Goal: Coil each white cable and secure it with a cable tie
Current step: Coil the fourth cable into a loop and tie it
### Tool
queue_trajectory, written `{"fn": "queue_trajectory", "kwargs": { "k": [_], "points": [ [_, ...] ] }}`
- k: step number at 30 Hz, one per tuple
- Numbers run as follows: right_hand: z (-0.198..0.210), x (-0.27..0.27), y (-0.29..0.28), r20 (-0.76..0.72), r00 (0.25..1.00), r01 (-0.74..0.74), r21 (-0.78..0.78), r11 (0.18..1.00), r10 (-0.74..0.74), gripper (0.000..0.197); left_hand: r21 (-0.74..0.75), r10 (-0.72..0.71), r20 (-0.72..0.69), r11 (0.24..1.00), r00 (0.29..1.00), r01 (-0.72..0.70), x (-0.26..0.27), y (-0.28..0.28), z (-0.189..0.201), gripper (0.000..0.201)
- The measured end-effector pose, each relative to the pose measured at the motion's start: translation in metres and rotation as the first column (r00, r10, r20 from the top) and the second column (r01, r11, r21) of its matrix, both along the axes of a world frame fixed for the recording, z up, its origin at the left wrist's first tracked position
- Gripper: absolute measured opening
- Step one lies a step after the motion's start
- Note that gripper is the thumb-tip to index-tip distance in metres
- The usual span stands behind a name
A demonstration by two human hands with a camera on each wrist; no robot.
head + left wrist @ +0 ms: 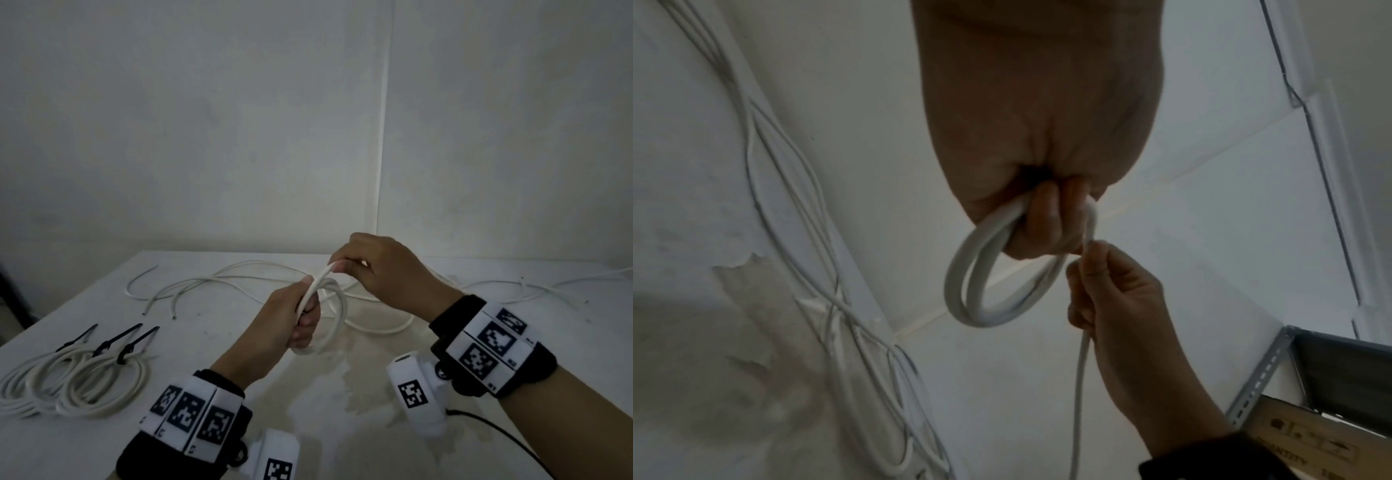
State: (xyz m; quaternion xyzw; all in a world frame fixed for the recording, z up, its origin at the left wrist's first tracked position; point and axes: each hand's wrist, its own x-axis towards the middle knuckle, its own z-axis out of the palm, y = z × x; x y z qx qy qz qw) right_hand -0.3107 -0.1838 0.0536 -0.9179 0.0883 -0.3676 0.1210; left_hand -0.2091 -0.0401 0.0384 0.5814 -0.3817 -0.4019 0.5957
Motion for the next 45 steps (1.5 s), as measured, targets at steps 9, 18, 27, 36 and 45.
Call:
{"fn": "queue_trajectory", "kwargs": {
  "k": [9, 18, 27, 36, 45],
  "points": [
    [-0.004, -0.002, 0.012, 0.021, 0.991, -0.126, 0.531, 0.838, 0.135, 0.020, -0.151, 0.109, -0.124, 0.980, 0.986, -0.127, -0.008, -0.012, -0.001, 0.040],
    [-0.020, -0.001, 0.007, 0.152, 0.984, -0.169, 0.630, 0.758, 0.094, 0.026, -0.180, 0.157, -0.087, 0.969, 0.984, -0.170, 0.001, -0.031, -0.003, 0.041],
    [-0.037, 0.001, -0.011, 0.184, 0.981, -0.168, 0.662, 0.730, 0.059, 0.023, -0.132, 0.171, -0.033, 0.976, 0.985, -0.174, 0.009, -0.054, -0.022, 0.042],
    [-0.059, 0.005, -0.023, 0.242, 0.967, -0.211, 0.609, 0.764, 0.073, 0.032, -0.127, 0.108, -0.166, 0.983, 0.980, -0.129, 0.021, -0.069, -0.036, 0.041],
    [-0.072, 0.010, -0.026, 0.286, 0.957, -0.205, 0.553, 0.808, 0.047, 0.034, -0.093, 0.005, -0.188, 0.995, 0.982, -0.022, 0.029, -0.068, -0.041, 0.043]
  ]
}}
